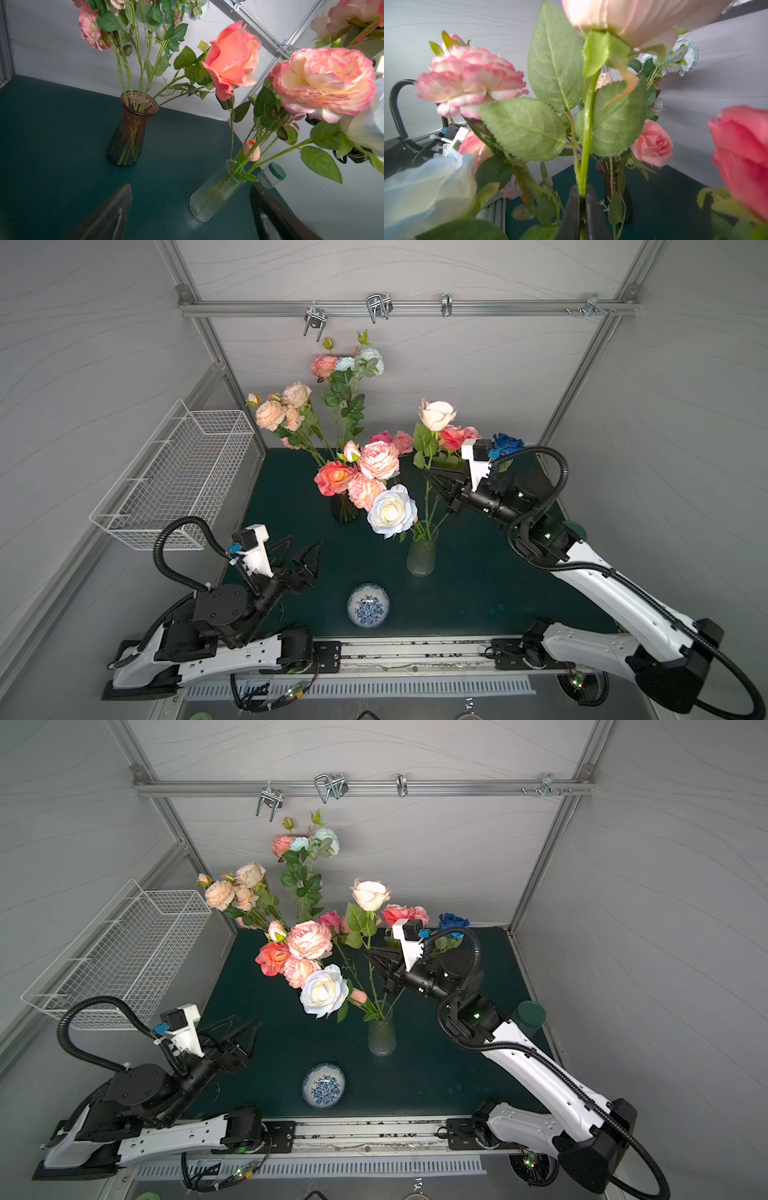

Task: Arrange flowers in a vase
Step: Place the flower in the vase.

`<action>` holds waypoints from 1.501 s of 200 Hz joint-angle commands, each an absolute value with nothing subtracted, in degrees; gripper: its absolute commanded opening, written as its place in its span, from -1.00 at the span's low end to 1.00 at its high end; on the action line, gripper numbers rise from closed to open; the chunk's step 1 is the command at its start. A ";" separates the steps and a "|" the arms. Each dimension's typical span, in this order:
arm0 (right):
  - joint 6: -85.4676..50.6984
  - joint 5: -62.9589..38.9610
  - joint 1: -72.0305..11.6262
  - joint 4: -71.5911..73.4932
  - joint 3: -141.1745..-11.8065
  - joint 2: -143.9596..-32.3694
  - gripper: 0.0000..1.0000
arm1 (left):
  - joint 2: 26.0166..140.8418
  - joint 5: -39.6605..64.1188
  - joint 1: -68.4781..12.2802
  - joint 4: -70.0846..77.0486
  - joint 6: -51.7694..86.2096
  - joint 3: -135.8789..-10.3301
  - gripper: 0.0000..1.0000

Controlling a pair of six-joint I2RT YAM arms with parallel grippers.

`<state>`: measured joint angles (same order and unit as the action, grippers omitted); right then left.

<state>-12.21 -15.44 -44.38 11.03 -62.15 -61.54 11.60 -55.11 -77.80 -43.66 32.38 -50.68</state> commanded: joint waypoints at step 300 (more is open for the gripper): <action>-14.56 0.70 -48.01 -10.24 -40.04 -17.92 0.98 | 16.96 -85.50 -77.89 -58.08 51.53 -47.03 0.99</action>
